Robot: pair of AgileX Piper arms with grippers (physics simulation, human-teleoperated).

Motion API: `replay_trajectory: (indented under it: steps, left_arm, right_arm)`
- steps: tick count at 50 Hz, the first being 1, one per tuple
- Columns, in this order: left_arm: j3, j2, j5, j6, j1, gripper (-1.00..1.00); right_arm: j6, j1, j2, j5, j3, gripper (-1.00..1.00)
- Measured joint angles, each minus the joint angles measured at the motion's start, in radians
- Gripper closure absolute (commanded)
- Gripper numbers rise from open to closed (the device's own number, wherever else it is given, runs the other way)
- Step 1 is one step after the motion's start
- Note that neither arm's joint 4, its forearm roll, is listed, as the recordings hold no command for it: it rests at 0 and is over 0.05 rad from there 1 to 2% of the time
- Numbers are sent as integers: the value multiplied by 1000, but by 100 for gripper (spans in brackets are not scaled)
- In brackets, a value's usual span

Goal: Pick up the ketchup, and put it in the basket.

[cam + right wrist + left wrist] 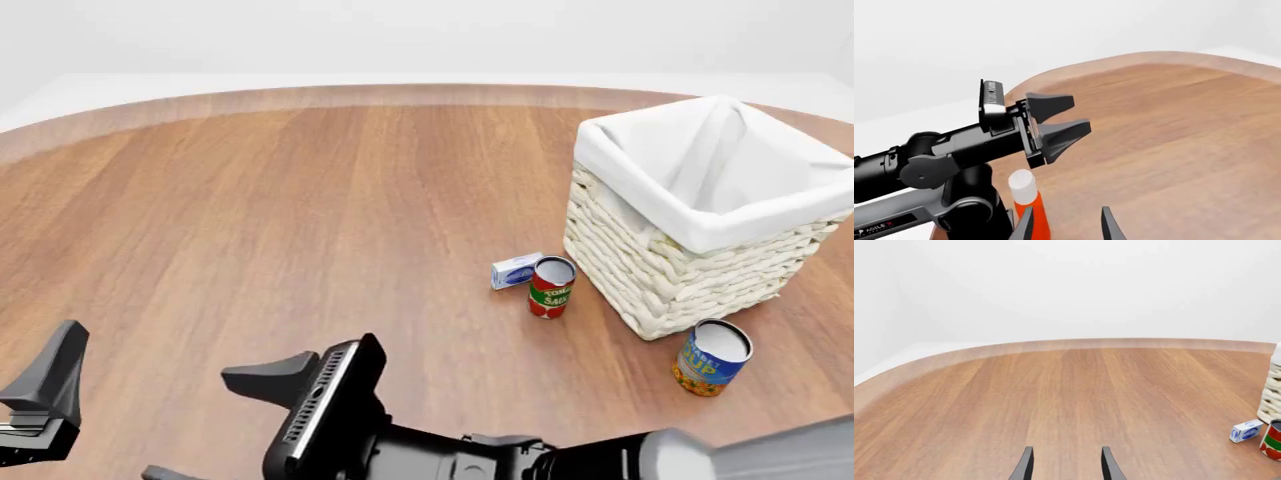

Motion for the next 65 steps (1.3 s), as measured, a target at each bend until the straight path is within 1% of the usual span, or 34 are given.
replay_trajectory:
  steps: [19,39,65]
  left_arm:
    - [0,0,0,0,0,-100]
    - [0,0,0,0,0,-100]
    - [0,0,0,0,0,-100]
  right_arm:
    - [32,56,42,42,-48,-100]
    - [43,61,118,59,-122,-100]
    - [65,92,210,97,-208,-100]
